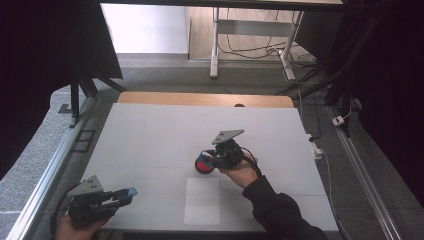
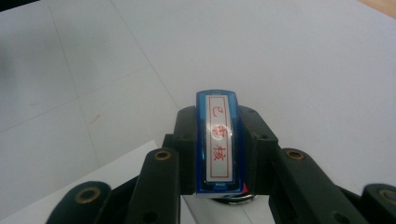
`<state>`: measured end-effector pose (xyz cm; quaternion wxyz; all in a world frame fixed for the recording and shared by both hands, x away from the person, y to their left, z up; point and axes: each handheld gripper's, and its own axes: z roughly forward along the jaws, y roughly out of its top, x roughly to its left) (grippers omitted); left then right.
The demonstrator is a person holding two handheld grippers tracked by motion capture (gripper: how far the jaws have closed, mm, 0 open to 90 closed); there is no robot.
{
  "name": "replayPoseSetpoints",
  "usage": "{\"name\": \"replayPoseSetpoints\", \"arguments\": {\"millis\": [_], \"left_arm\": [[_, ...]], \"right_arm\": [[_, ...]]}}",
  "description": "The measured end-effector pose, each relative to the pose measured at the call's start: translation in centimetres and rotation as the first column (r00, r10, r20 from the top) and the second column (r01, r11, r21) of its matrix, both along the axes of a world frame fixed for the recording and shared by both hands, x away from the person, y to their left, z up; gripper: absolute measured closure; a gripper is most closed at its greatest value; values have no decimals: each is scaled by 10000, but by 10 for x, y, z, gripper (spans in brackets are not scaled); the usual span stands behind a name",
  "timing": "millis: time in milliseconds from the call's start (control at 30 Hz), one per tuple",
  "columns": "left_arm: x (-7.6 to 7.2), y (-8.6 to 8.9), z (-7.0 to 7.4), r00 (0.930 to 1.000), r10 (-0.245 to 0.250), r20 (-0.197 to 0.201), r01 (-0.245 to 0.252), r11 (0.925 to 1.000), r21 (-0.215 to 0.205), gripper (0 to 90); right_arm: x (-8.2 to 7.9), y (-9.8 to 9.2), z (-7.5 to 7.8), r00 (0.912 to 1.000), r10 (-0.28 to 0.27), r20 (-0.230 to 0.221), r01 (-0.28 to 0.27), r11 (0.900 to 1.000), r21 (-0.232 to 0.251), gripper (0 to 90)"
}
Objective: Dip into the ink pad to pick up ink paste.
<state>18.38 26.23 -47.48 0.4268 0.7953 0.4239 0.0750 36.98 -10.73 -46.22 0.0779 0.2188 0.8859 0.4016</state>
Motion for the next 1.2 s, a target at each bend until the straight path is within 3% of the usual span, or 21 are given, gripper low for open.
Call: {"name": "replayPoseSetpoints", "arguments": {"millis": [600, 833, 1200], "left_arm": [[0, 0, 0, 10000, -6, 17, 6, 10000, 7, 677], [0, 0, 0, 10000, -19, 33, 19, 10000, 4, 676], [0, -1, 0, 10000, -31, 38, 31, 10000, 6, 677]], "right_arm": [[-30, -14, 22, 9997, 247, -18, -244, 9964, 814, 713], [-42, -20, 25, 9995, 314, 81, -319, 9971, 693, 713], [-64, -21, 29, 9974, 704, 148, -715, 9933, 909, 713]]}}
